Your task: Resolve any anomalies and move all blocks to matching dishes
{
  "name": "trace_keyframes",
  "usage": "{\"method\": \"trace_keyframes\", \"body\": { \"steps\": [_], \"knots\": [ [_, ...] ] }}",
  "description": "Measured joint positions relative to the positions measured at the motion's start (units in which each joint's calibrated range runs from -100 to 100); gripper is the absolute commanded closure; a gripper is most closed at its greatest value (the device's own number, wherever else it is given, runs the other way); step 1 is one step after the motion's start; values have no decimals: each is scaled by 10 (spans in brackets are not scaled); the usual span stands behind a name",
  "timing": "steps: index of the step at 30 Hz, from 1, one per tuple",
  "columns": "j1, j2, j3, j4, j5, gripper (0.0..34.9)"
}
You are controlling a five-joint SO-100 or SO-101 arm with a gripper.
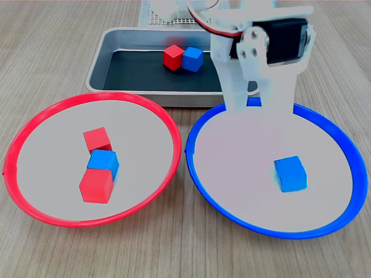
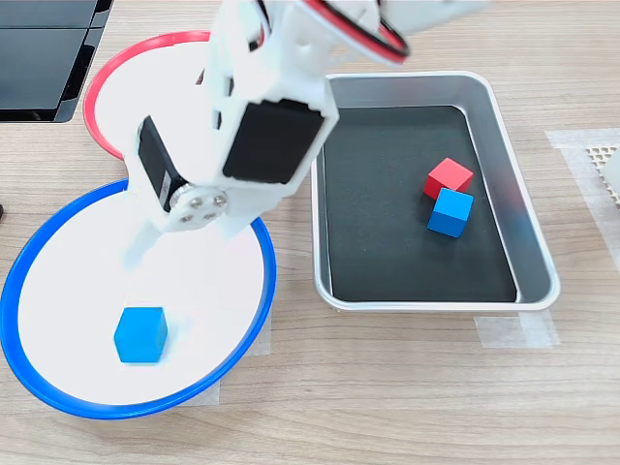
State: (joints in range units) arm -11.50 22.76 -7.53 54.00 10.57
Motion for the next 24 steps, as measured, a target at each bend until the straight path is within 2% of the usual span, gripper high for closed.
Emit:
{"method": "trace_keyframes", "body": {
  "steps": [7,9,12,14,20,24],
  "knots": [
    [-3,-52,0,87,25,133],
    [5,-105,8,159,47,133],
    [24,-159,44,219,73,134],
    [50,-234,128,270,114,143],
    [99,-342,319,241,186,150],
    [102,-373,411,232,217,157]
  ]
}}
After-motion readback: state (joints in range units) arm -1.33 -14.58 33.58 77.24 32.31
